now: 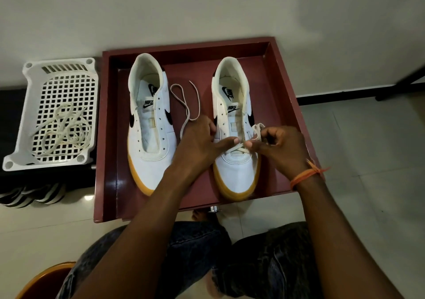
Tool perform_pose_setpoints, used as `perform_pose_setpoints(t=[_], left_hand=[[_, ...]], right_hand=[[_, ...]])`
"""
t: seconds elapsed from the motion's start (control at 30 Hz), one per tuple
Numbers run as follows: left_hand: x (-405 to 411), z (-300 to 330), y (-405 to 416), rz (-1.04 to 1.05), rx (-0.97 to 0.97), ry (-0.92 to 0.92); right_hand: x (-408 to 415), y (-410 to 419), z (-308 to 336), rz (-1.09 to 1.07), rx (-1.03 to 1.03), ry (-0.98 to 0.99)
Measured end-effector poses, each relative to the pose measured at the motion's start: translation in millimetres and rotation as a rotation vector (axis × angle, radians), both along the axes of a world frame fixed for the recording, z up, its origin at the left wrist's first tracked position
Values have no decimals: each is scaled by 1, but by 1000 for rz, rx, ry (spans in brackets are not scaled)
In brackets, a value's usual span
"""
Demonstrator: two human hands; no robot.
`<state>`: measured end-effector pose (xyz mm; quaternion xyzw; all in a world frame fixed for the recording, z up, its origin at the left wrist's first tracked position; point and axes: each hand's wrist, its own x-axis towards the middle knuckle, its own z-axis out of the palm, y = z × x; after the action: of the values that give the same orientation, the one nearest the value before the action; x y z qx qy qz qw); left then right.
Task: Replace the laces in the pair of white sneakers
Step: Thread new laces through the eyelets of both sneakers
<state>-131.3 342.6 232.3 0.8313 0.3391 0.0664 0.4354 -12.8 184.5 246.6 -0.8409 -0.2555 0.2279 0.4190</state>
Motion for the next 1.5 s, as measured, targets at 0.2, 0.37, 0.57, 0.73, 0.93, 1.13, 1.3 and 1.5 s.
perform_pose_setpoints(t=[0.2,0.37,0.57,0.73,0.93,1.13,1.3,1.5], left_hand=[[0,4,0,-1,6,26],[-3,14,0,-38,-20,91],[-26,48,6,-174,32,186],[-49,94,6,-140,235,293],[-74,173,-16,-171,603,376],[-82,240,-47,-219,949,252],[-104,284,-47,-171,438,-64],[-130,336,-48,-142,-6,-383]], right_hand=[[-2,4,-10,-133,-10,-103],[0,6,-13,-211,-36,-56],[-7,1,-10,-241,13,-16],[-22,-19,5,-261,-11,-141],[-66,-38,66,-305,204,-34],[-126,-7,138,179,384,2],[-148,15,188,117,460,-104],[-141,12,223,140,450,-200]])
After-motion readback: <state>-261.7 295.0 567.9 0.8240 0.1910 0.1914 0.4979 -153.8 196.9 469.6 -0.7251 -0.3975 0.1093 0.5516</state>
